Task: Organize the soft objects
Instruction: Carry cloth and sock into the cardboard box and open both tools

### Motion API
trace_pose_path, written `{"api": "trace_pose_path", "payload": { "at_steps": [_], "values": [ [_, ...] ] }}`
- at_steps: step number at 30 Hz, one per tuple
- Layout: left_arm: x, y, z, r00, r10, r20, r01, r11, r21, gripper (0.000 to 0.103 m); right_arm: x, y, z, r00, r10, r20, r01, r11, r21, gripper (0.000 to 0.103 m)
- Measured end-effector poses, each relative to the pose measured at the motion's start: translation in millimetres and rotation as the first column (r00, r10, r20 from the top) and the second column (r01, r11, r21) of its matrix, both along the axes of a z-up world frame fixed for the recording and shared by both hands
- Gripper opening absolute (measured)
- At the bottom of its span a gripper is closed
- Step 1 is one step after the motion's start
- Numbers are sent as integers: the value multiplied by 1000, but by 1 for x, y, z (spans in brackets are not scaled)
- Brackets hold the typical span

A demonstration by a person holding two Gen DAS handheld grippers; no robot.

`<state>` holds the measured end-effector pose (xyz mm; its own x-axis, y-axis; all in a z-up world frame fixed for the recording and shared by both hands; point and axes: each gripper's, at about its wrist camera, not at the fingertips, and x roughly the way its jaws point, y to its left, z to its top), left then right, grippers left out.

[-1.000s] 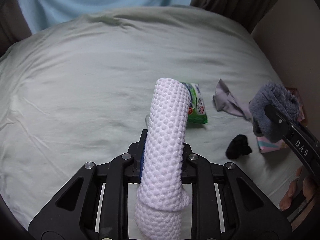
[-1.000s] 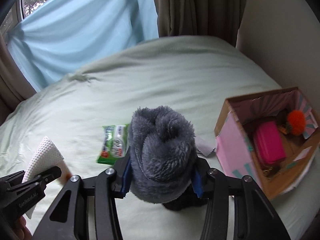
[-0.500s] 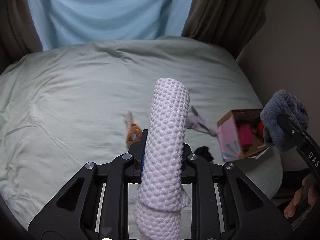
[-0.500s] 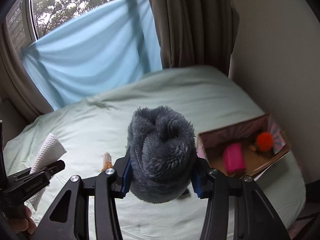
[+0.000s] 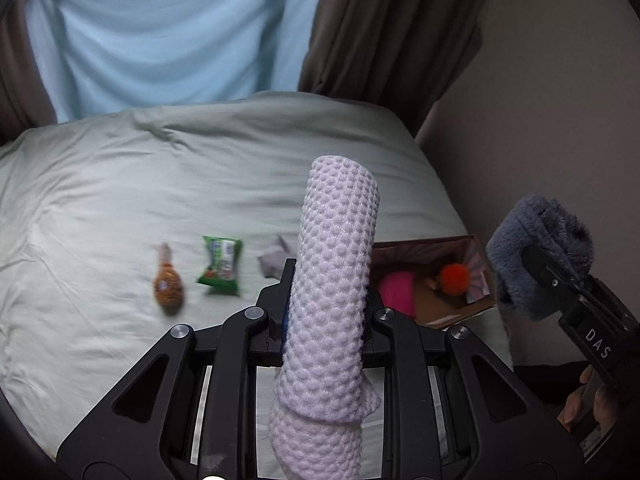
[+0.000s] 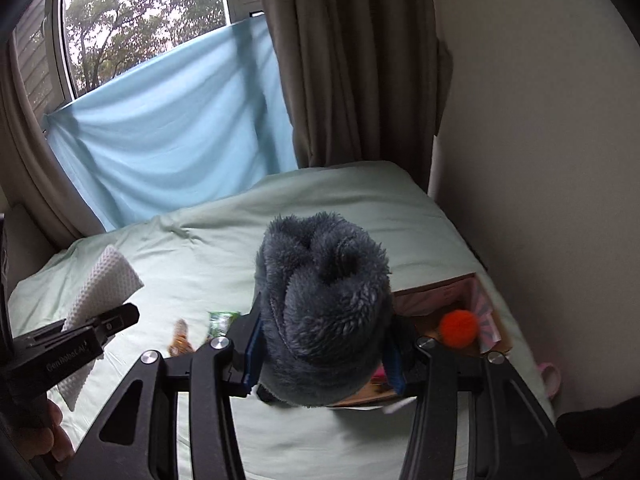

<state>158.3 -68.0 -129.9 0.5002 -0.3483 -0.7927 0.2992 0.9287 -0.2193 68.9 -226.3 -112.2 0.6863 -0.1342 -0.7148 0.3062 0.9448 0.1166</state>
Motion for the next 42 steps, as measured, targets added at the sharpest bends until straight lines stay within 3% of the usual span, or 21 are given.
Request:
{"api": "trace_pose_path", "payload": {
  "at_steps": [10,19,31,34,37,38,39,40,41,42],
  "values": [
    [2,-127,-42,996,-17,-87,19,1000,18,18,1,-98,-39,994,55,-90,-54,998,10,45],
    [24,-213,-120,973,-39,-227,60,995,85,18,32,-158,-100,976,83,-202,-70,995,69,45],
    [47,-265,-235,903,-53,-425,135,977,164,18,77,-201,-192,932,152,-329,-90,977,195,45],
    [48,-268,-248,889,-52,-455,150,972,183,18,86,-208,-207,926,153,-346,-72,969,234,47],
    [50,-268,-247,890,-51,-453,147,973,180,19,90,-210,-215,920,165,-355,-70,961,267,51],
    [51,-268,-245,893,-53,-447,149,972,182,28,93,-210,-218,917,175,-359,-74,958,278,57],
    [52,-268,-242,894,-55,-445,153,970,187,61,93,-209,-218,917,179,-357,-76,956,283,61],
    [53,-267,-240,895,-52,-443,154,968,198,85,93,-209,-217,920,181,-346,-79,954,290,71],
    [52,-265,-236,904,-44,-426,149,965,216,102,93,-209,-215,926,184,-329,-83,950,300,88],
    [51,-261,-230,918,-42,-393,141,964,227,103,93,-210,-213,932,187,-310,-87,947,308,96]
  ]
}}
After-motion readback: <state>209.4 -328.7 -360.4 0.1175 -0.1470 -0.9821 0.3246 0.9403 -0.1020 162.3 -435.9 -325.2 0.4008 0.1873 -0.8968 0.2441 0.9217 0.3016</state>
